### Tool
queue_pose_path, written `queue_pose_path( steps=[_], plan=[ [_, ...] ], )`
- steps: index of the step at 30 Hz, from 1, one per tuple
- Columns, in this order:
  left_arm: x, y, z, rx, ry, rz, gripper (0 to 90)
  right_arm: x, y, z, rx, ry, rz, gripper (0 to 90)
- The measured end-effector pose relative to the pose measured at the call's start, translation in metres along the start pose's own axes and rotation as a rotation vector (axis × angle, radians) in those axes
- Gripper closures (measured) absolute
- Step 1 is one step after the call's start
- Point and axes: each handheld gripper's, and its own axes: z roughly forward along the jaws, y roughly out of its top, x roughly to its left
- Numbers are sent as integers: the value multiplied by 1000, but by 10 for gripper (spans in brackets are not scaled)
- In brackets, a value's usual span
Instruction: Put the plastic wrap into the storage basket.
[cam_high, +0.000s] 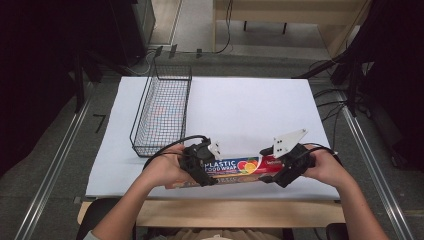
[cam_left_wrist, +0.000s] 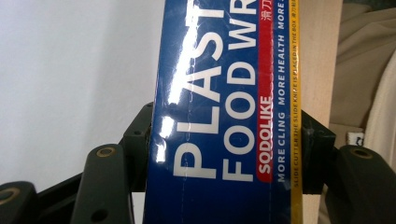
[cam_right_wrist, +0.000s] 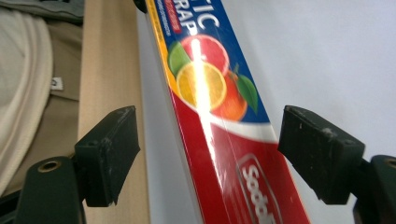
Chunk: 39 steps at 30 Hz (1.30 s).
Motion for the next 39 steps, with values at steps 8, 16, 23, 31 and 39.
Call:
queue_pose_path(
  steps=[8,16,23,31,39],
  plan=[
    [7,-4,-7,-10,14,-42,391,-9,-12,-10,-11,-59,56,198],
    [14,-10,-20,-28,43,-99,391,-19,-26,-17,-13,-186,59,198],
    [17,-14,-35,-52,67,-139,391,-28,-36,-13,10,-219,128,197],
    [22,-19,-53,-88,92,-203,391,-32,-39,-2,-19,-210,167,197],
    [29,-28,-67,-125,119,-270,391,-29,-38,21,2,-257,173,196]
  ],
)
